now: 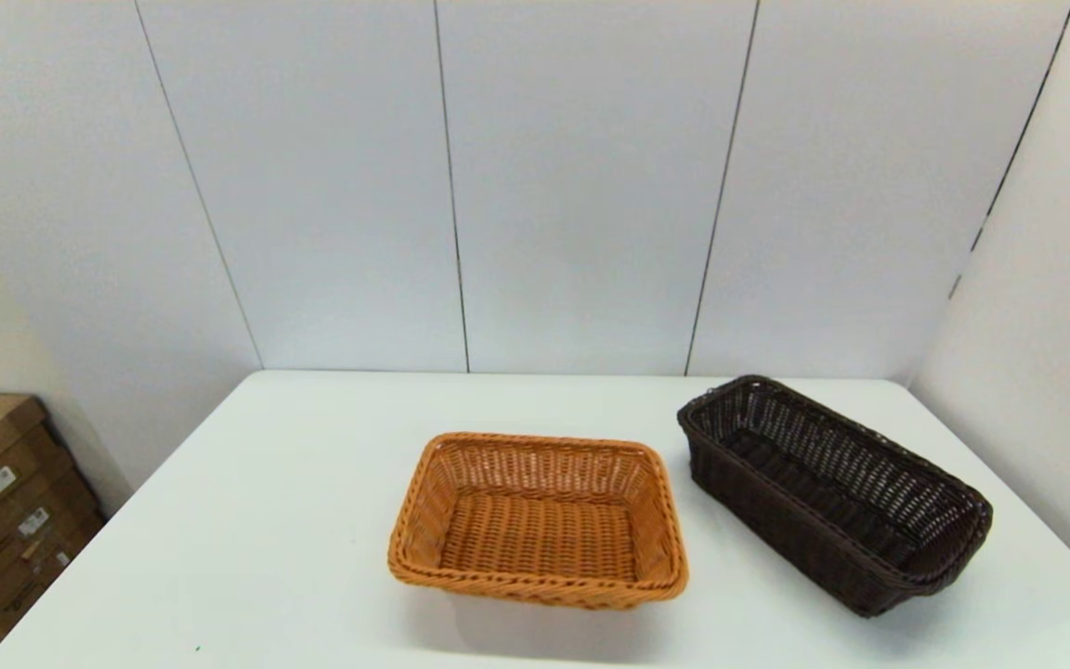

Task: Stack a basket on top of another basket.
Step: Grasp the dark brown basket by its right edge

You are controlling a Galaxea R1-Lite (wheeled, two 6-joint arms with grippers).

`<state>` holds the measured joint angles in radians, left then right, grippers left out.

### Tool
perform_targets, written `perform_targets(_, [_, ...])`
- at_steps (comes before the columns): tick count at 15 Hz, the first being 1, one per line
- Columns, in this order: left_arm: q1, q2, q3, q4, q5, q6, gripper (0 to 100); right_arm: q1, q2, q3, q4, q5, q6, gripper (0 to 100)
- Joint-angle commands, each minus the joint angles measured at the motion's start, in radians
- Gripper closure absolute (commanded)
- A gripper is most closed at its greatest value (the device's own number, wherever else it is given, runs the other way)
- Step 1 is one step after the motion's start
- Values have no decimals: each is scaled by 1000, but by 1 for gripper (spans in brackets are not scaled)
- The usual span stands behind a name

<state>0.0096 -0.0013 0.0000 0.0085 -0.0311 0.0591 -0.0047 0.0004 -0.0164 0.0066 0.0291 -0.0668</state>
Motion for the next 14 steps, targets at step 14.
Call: perform_targets(14, [1, 0, 2, 1, 0, 1, 0, 2, 664, -441, 95, 141, 4, 0])
